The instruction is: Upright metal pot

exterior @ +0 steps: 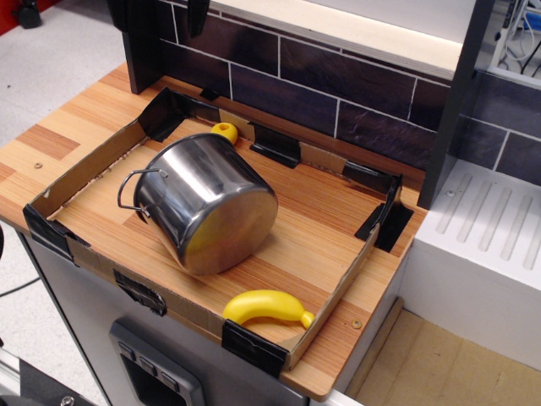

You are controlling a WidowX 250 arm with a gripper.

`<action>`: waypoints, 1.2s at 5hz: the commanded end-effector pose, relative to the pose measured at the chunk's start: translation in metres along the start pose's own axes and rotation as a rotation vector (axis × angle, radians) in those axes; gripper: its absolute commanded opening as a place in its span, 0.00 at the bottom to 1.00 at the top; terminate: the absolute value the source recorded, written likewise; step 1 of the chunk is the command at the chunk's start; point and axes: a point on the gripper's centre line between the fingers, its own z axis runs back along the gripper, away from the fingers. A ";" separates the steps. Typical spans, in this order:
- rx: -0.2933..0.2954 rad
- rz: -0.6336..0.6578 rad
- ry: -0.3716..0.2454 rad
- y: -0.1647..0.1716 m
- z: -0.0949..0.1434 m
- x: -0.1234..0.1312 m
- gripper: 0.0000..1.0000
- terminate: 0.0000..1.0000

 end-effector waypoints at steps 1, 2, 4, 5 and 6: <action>-0.096 -0.011 0.027 -0.029 0.016 -0.023 1.00 0.00; -0.157 0.017 0.128 -0.044 -0.001 -0.031 1.00 0.00; -0.242 -0.005 0.190 -0.057 -0.020 -0.055 1.00 0.00; -0.234 -0.033 0.189 -0.055 -0.025 -0.063 1.00 0.00; -0.220 -0.009 0.231 -0.057 -0.038 -0.062 1.00 0.00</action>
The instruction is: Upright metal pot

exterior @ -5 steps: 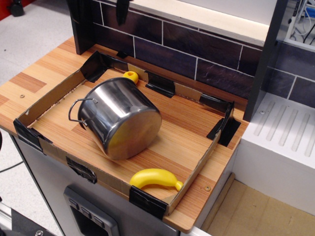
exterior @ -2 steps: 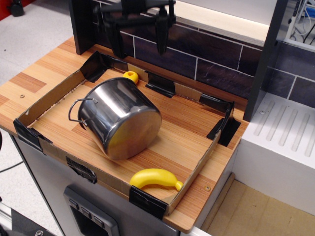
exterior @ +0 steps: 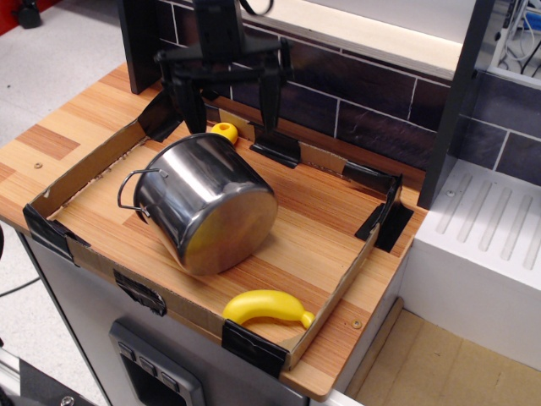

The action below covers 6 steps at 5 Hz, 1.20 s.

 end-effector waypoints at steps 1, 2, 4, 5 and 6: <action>-0.016 0.062 0.022 -0.004 -0.002 0.007 1.00 0.00; -0.017 0.121 0.036 -0.005 -0.009 0.004 1.00 0.00; -0.025 0.191 0.115 -0.005 -0.022 0.001 1.00 0.00; -0.016 0.191 0.151 -0.004 -0.029 -0.002 1.00 0.00; -0.017 0.177 0.160 -0.002 -0.029 -0.004 1.00 0.00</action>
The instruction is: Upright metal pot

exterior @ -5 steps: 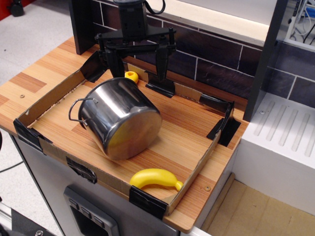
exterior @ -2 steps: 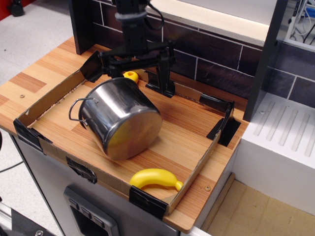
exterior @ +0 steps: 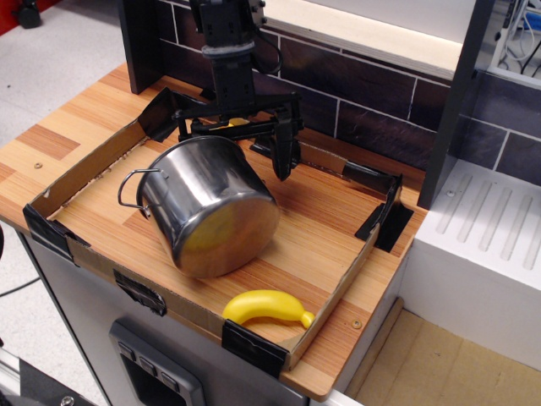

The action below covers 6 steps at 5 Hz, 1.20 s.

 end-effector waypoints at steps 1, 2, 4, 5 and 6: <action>-0.030 0.006 -0.047 0.001 0.019 0.005 0.00 0.00; -0.020 0.022 -0.052 0.003 0.022 0.009 0.00 0.00; 0.019 -0.031 -0.151 0.007 0.032 0.002 0.00 0.00; 0.031 -0.058 -0.200 0.009 0.040 -0.004 0.00 0.00; 0.064 -0.104 -0.332 0.011 0.056 -0.014 0.00 0.00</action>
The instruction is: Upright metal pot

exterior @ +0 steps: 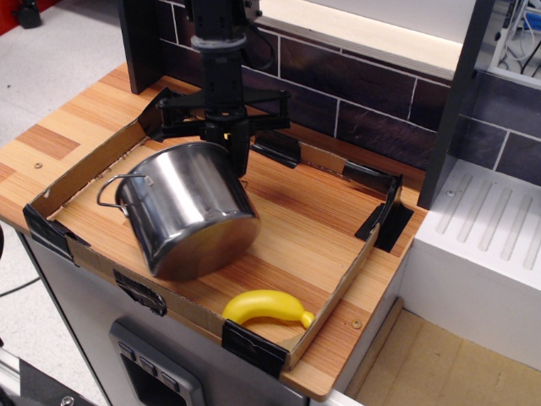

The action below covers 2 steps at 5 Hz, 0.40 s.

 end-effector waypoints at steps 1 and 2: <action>0.011 -0.061 -0.376 0.001 0.059 -0.010 0.00 0.00; -0.006 -0.048 -0.478 0.000 0.075 -0.002 0.00 0.00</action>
